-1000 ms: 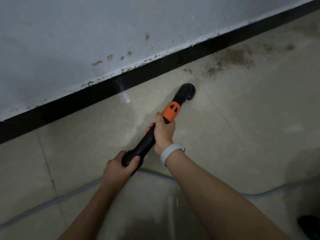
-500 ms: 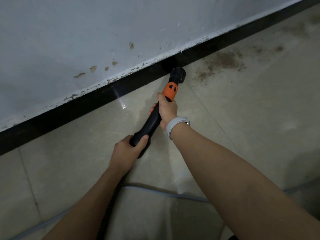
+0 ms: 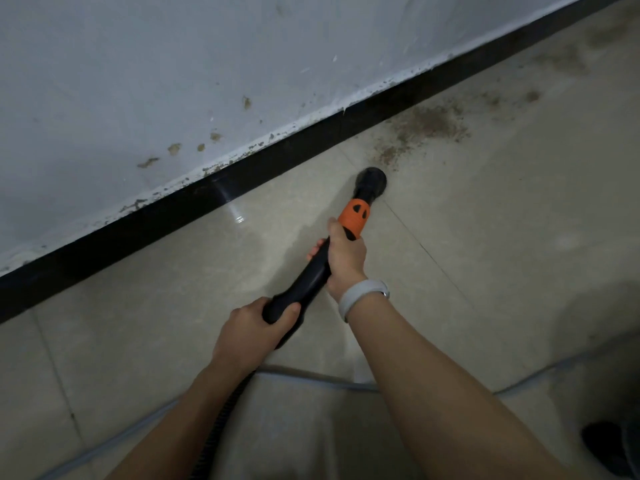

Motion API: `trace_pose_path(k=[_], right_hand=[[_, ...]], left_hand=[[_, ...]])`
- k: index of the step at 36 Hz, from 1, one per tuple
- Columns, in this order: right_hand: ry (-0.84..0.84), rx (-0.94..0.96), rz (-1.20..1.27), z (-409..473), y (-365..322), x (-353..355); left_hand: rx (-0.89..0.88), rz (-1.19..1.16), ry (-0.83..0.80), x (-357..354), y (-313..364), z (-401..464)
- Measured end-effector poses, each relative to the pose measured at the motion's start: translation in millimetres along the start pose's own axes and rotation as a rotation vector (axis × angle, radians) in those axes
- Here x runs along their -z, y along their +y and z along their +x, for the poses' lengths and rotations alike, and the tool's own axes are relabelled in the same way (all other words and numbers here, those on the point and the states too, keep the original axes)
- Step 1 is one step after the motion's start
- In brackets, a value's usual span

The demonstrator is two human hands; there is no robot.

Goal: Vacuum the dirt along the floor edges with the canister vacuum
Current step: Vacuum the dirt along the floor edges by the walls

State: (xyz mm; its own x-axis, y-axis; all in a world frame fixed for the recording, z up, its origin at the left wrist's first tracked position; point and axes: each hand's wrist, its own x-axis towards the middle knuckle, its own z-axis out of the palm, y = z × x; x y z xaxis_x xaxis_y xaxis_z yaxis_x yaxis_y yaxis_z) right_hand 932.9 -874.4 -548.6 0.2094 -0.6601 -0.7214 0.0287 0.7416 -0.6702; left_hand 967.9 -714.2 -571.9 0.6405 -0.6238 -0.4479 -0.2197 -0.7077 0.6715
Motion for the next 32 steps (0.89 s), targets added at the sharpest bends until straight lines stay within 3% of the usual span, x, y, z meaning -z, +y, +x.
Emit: trace_pose_path(k=[6, 15, 25, 32], right_hand=[[0.106, 0.028, 0.026, -19, 18, 19], [0.108, -0.014, 0.091, -61, 71, 13], [0.396, 0.094, 0.189, -67, 45, 84], [0.319, 0.074, 0.19, -55, 32, 74]], left_hand=[[-0.036, 0.043, -0.095, -1, -13, -17], [-0.002, 0.012, -0.052, 19, -65, -49], [-0.18, 0.159, -0.271, -20, -24, -48], [-0.135, 0.071, -0.168, -22, -19, -36]])
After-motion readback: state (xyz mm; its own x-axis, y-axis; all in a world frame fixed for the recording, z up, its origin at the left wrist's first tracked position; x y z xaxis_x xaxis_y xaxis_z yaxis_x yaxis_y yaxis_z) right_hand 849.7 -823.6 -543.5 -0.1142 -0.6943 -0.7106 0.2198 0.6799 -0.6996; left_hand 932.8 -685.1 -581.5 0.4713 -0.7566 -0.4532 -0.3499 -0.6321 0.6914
